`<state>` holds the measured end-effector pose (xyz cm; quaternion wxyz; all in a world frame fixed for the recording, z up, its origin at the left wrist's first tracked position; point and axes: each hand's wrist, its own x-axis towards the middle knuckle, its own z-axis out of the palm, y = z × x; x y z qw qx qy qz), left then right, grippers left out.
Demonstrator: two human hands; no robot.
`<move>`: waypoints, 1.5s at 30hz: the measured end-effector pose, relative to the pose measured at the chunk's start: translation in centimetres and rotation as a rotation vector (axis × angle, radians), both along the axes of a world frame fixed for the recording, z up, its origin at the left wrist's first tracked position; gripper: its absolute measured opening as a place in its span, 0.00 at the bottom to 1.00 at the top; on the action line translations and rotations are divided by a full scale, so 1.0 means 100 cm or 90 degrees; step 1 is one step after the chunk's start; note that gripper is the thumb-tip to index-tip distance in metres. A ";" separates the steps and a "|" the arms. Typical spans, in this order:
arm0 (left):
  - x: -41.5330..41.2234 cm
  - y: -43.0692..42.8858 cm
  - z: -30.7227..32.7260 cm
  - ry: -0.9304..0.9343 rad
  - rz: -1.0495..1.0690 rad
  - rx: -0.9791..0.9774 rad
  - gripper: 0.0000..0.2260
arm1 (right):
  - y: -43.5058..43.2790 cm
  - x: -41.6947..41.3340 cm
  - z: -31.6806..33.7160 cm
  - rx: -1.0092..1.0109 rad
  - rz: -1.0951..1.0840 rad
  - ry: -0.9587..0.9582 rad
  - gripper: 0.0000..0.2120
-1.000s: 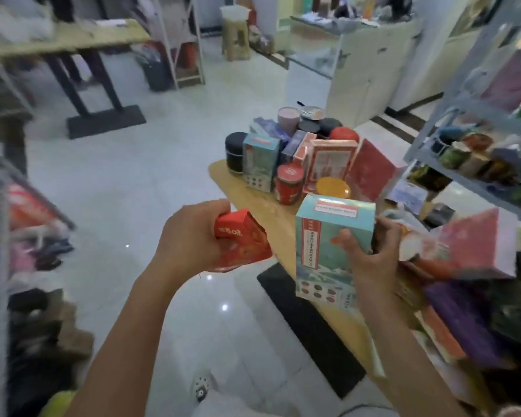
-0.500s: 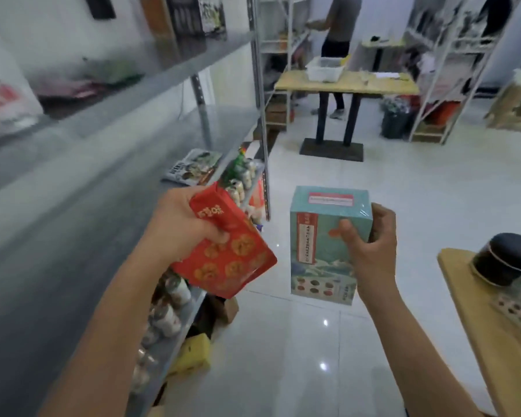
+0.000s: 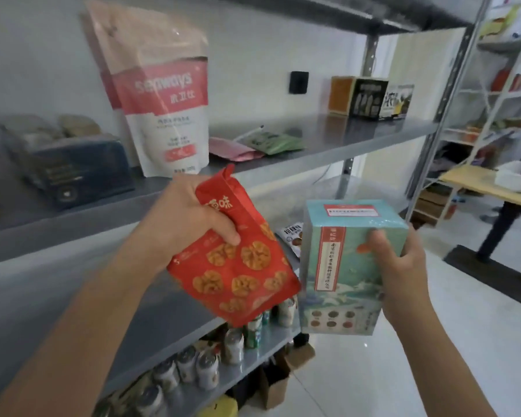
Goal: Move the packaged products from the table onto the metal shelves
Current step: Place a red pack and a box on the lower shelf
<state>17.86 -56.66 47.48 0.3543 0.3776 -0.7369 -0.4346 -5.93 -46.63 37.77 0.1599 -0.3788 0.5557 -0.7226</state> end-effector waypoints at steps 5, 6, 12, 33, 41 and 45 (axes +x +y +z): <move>-0.033 0.001 0.023 0.053 0.087 -0.035 0.20 | -0.035 -0.052 0.045 -0.061 0.101 -0.026 0.41; -0.043 0.000 0.026 0.049 0.100 -0.045 0.19 | -0.040 -0.064 0.053 -0.075 0.109 -0.035 0.43; -0.118 -0.014 0.040 0.027 0.150 -0.057 0.14 | -0.062 -0.141 0.084 -0.132 0.152 -0.024 0.34; -0.372 -0.255 0.125 -0.255 -0.043 0.176 0.17 | -0.266 -0.347 0.161 -0.170 0.266 0.012 0.20; -0.470 -0.347 0.092 -0.391 -0.160 0.130 0.24 | -0.358 -0.456 0.151 -0.176 0.206 -0.082 0.30; -0.501 -0.386 0.083 -0.474 -0.059 -0.098 0.27 | -0.398 -0.491 0.154 -0.195 0.177 -0.038 0.17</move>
